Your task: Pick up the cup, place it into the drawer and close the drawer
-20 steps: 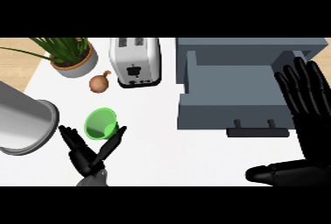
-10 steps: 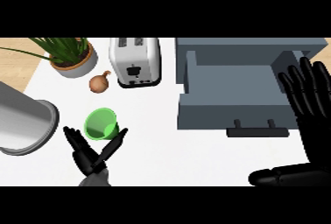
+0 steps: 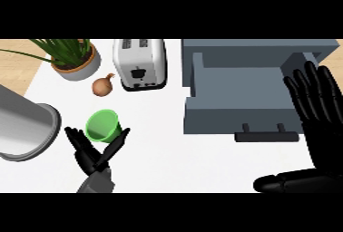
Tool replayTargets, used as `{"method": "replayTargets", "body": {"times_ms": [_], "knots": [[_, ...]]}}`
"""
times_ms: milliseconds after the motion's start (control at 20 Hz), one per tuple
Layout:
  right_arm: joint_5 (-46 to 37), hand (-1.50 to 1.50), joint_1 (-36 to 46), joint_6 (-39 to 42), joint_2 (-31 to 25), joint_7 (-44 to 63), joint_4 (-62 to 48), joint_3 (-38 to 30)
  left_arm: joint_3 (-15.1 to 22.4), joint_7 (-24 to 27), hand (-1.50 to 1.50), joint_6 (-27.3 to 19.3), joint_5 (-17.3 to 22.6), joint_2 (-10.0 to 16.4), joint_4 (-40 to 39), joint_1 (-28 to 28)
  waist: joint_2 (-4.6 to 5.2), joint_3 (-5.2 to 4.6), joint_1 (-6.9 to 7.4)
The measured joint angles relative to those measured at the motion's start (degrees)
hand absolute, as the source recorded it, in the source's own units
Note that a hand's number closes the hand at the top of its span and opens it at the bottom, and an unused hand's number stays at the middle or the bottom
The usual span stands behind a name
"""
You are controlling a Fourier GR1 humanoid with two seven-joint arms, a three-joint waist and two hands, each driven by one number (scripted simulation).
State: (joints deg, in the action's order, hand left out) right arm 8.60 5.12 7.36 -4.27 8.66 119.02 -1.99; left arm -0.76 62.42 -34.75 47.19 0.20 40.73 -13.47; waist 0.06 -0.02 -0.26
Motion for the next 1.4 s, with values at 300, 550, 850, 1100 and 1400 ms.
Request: {"method": "replayTargets", "body": {"times_ms": [300, 550, 850, 1100, 1400], "knots": [[0.17, -1.5, -0.17, -0.25, -0.09, 1.34, 1.21, -0.07, -0.24, 0.61, -1.5, 5.17, 1.95, 0.27, -4.34, -2.87, 0.01, 0.0, -0.09], [-0.92, -1.5, -0.41, -0.84, 0.25, 2.18, 2.34, 0.9, -1.02, 1.96, 1.5, 11.35, 1.77, 0.29, -7.81, -4.48, 0.05, -0.04, -0.19], [0.78, -1.5, -0.19, -0.21, -0.8, 3.64, 3.05, -0.51, -0.89, 3.3, 1.5, 16.78, 1.42, 0.79, -10.34, -6.04, 0.06, -0.04, -0.28], [1.55, -1.5, 0.09, 0.39, -1.14, 2.65, 1.61, -1.63, -1.97, 4.42, 1.5, 16.96, -0.29, 0.76, -10.29, -7.06, 0.07, -0.01, -0.17], [0.63, -1.5, 1.17, -0.17, -0.94, 3.16, 1.68, -0.93, 4.43, -0.5, 1.5, 26.15, -6.7, 6.45, -10.33, -6.83, 0.01, -0.04, -0.25]]}}
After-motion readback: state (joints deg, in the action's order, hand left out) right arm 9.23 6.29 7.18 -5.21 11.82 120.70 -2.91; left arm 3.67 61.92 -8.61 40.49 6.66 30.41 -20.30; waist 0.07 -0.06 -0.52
